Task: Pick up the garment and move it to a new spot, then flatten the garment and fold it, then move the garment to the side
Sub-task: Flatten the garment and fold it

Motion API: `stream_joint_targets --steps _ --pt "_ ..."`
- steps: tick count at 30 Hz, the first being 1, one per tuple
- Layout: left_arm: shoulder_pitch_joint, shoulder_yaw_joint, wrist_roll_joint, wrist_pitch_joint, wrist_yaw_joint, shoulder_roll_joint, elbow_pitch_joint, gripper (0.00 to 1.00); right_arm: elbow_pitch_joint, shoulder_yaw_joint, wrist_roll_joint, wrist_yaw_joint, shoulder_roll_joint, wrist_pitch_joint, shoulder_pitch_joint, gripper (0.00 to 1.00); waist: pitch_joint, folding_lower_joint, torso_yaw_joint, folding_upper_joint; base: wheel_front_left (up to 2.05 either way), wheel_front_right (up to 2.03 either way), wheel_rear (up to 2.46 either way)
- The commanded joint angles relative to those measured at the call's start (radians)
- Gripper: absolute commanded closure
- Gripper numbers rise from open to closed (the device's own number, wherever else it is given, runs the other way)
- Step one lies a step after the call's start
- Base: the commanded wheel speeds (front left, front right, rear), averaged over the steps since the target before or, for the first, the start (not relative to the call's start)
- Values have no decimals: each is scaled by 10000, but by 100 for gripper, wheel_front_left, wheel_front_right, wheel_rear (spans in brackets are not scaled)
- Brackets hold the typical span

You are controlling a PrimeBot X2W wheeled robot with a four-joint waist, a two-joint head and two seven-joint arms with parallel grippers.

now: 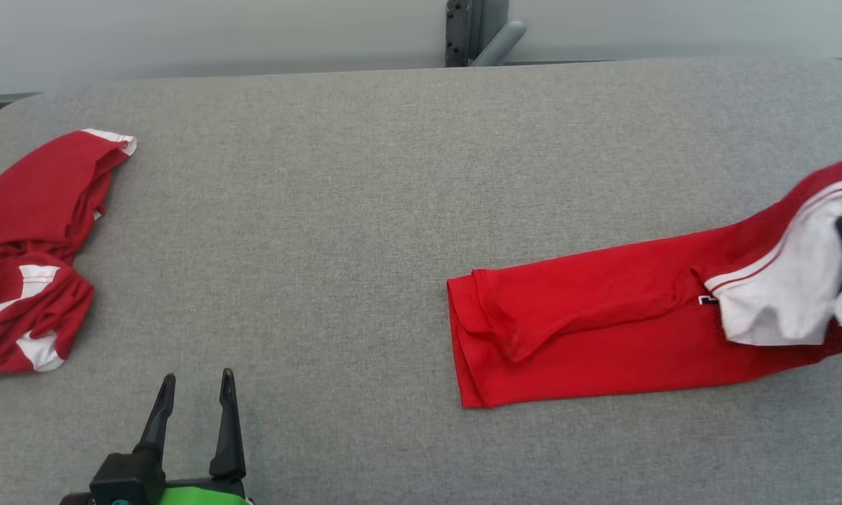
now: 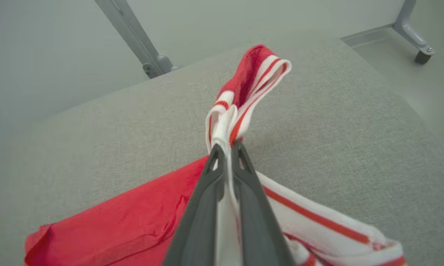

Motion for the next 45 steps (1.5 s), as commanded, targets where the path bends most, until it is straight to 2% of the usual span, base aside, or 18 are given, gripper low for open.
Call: stream_joint_targets --steps 1,5,8,12,18,23,29,34,35,36,37,41,45 --pt "272 -3 -73 -28 128 3 -43 0 -600 337 323 1 270 111 307 100 -252 0 -265 -1 0 0 0" --pt "393 -130 -160 -28 251 5 -146 0 -2050 1922 784 3 1356 366 1015 100 -383 0 -464 -1 0 0 0" --pt "332 -186 -163 -28 279 4 -198 0 -2276 3048 760 3 2018 73 1283 100 -366 0 -516 -1 0 0 0" --pt "157 -316 -83 -28 184 3 -192 0 -1168 4124 564 3 2374 -977 1128 100 -314 0 -454 -1 0 0 0" --pt "26 -459 50 -28 25 4 -100 0 1415 6158 1849 3 2396 -3076 564 100 -335 0 -105 -1 0 0 0" --pt "9 -523 63 -28 24 4 -42 0 2755 7589 2983 3 2410 -4389 -185 100 -427 0 127 -1 0 0 0" --pt "182 -713 41 -27 175 4 -79 0 3819 8869 3960 3 2402 -5290 -858 100 -524 0 312 -1 0 0 0" --pt "245 -806 22 -28 239 4 -79 0 4528 9366 4175 3 2407 -5760 -1271 100 -475 0 363 -1 0 0 0" --pt "254 -787 23 -28 243 4 -86 0 4636 9468 4257 3 2407 -5896 -1349 82 -453 0 361 -1 0 0 0" --pt "257 -765 26 -28 253 4 -96 0 4719 9586 4361 3 2411 -6008 -1427 56 -428 0 351 -1 0 0 0" --pt "265 -725 33 -28 251 4 -102 0 4775 9692 4389 3 2412 -6179 -1515 0 -410 0 333 -1 0 0 0" --pt "289 -589 97 -28 223 3 -144 0 4743 9945 4391 3 2403 -6790 -1720 0 -318 0 225 -1 0 0 0" --pt "348 -471 113 -28 201 3 -166 0 4348 9769 3456 3 2399 -7485 -1669 0 -350 0 105 -1 0 0 0"
